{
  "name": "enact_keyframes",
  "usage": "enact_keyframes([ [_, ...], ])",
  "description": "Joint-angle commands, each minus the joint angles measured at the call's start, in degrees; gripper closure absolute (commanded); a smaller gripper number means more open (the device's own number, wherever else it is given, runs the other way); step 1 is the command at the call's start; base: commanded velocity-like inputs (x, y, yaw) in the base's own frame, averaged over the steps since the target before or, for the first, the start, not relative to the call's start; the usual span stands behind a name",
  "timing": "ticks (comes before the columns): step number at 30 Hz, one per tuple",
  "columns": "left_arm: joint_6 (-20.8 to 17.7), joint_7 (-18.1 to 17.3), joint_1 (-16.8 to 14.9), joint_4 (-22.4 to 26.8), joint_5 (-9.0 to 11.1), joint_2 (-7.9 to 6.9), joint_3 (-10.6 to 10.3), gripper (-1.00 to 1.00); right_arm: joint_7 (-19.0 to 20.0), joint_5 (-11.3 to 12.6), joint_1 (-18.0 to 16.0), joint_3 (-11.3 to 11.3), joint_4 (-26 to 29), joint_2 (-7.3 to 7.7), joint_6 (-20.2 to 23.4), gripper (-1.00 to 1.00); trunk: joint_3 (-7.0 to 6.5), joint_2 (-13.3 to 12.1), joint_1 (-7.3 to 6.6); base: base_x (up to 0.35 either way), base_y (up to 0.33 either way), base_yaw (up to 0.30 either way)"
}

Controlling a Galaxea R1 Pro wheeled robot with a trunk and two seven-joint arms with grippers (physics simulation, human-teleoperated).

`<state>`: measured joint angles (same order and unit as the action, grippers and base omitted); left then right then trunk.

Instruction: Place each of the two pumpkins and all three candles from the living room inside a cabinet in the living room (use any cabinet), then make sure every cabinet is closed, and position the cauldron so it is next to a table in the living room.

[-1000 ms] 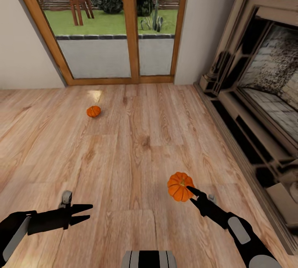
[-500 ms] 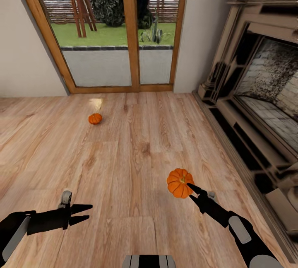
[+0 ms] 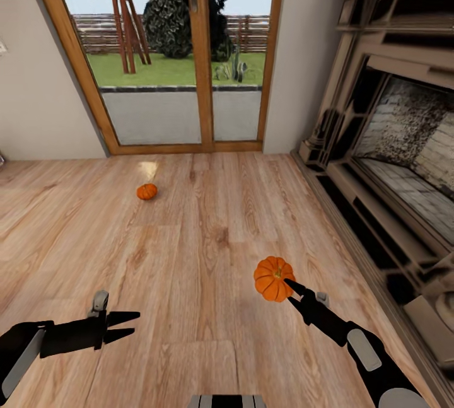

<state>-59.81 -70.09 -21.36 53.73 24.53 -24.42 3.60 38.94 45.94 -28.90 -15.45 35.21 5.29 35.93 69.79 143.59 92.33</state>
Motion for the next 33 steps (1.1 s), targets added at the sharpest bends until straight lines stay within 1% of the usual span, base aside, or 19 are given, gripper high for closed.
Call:
enact_keyframes([
  [1, 0.03, 0.85, -0.04, 0.01, -0.01, -0.01, 0.00, -1.00, 0.02, 0.03, -0.01, 0.01, -0.02, -0.04, -0.02, 1.00, -0.23, -0.02, -0.02, 0.000, 0.000, 0.000],
  [6, 0.06, 7.42, -0.10, 0.01, -0.01, -0.01, 0.55, -1.00, -0.11, -0.03, 0.02, 0.14, -0.05, -0.09, -0.47, 1.00, -1.34, -0.08, -0.15, 0.000, 0.000, 0.000],
  [8, 0.10, 10.43, -0.14, 0.00, -0.01, -0.01, 1.31, -1.00, -0.52, -0.09, 0.03, 0.25, -0.08, -0.15, -1.56, 1.00, -1.78, -0.11, -0.20, 0.000, 0.000, 0.000],
  [10, 0.12, 13.81, -0.16, 0.04, 0.02, 0.01, 2.65, -1.00, -1.91, -0.13, 0.01, 0.30, -0.10, -0.20, -2.65, 1.00, -2.22, -0.14, -0.25, 0.000, 0.000, 0.000],
  [12, 0.13, 17.21, -0.17, 0.13, 0.05, 0.00, 4.49, -1.00, -4.73, -0.06, 0.01, 0.32, -0.07, -0.25, -3.09, 1.00, -2.67, -0.16, -0.31, 0.000, 0.000, 0.000],
  [15, 0.13, 22.11, -0.17, 0.31, 0.10, 0.06, 6.91, -1.00, -10.25, 0.00, -0.01, 0.42, 0.05, -0.35, -3.14, 1.00, -3.33, -0.20, -0.38, 0.000, 0.000, 0.000],
  [17, 0.13, 25.45, -0.17, 0.48, 0.17, 0.10, 7.60, -1.00, -13.50, 0.02, -0.01, 1.01, 0.12, -0.92, -3.14, 1.00, -3.77, -0.23, -0.44, 0.000, 0.000, 0.027],
  [20, 0.34, 29.88, -0.17, 0.98, 0.32, 0.22, 7.96, -1.00, -16.68, 0.02, -0.12, 2.31, 0.23, -2.12, -2.98, 1.00, -4.44, -0.27, -0.51, 0.000, 0.000, 0.183],
  [21, 0.51, 31.11, -0.17, 1.46, 0.29, 0.30, 8.02, -1.00, -17.39, 0.02, -0.26, 2.86, 0.25, -2.52, -2.91, 1.00, -4.66, -0.28, -0.54, 0.000, 0.000, 0.245],
  [23, 0.79, 34.29, -0.17, 2.43, 0.25, 0.47, 8.07, -1.00, -18.83, 0.02, -0.68, 5.04, 0.28, -3.22, -2.80, 1.00, -5.08, -0.31, -0.59, 0.000, 0.000, 0.268],
  [24, 0.85, 36.35, -0.17, 2.84, 0.33, 0.72, 8.09, -1.00, -19.42, 0.02, -0.83, 6.95, 0.62, -3.41, -2.70, 1.00, -5.28, -0.32, -0.62, 0.000, 0.000, 0.277],
  [25, 0.88, 37.60, -0.17, 3.03, 0.39, 0.96, 8.09, -1.00, -19.68, 0.04, -0.88, 8.38, 1.44, -3.49, -2.59, 1.00, -5.47, -0.34, -0.64, 0.000, 0.000, 0.280],
  [26, 0.90, 38.59, -0.17, 3.16, 0.44, 1.23, 8.09, -1.00, -19.84, 0.08, -0.92, 9.88, 2.75, -3.53, -2.42, 1.00, -5.65, -0.44, -0.71, 0.000, 0.000, 0.281],
  [27, 0.89, 39.48, -0.17, 3.49, 0.48, 1.59, 8.09, -1.00, -19.98, 0.19, -0.92, 11.98, 5.05, -3.53, -2.04, 1.00, -5.80, -0.84, -0.93, 0.000, 0.000, 0.283],
  [28, 0.88, 39.68, -0.17, 3.68, 0.48, 1.67, 8.07, -1.00, -20.03, 0.24, -0.91, 12.59, 5.79, -3.53, -1.84, 1.00, -5.95, -1.24, -1.15, 0.000, 0.000, 0.283],
  [29, 0.86, 40.07, -0.17, 4.32, 0.50, 1.88, 7.99, -1.00, -20.12, 0.30, -0.91, 13.87, 7.62, -3.54, -1.05, 1.00, -6.09, -1.64, -1.37, 0.000, 0.000, 0.283],
  [30, 0.85, 40.21, -0.17, 4.67, 0.47, 1.98, 7.93, -1.00, -20.17, 0.30, -0.90, 14.38, 8.41, -3.57, -0.42, 1.00, -6.23, -2.05, -1.59, 0.000, 0.000, 0.284],
  [33, 0.84, 40.40, -0.17, 5.16, 0.31, 2.27, 7.79, -1.00, -20.66, 0.22, -0.90, 14.99, 9.43, -3.79, 0.76, 1.00, -6.66, -3.25, -2.25, 0.000, 0.000, 0.284],
])
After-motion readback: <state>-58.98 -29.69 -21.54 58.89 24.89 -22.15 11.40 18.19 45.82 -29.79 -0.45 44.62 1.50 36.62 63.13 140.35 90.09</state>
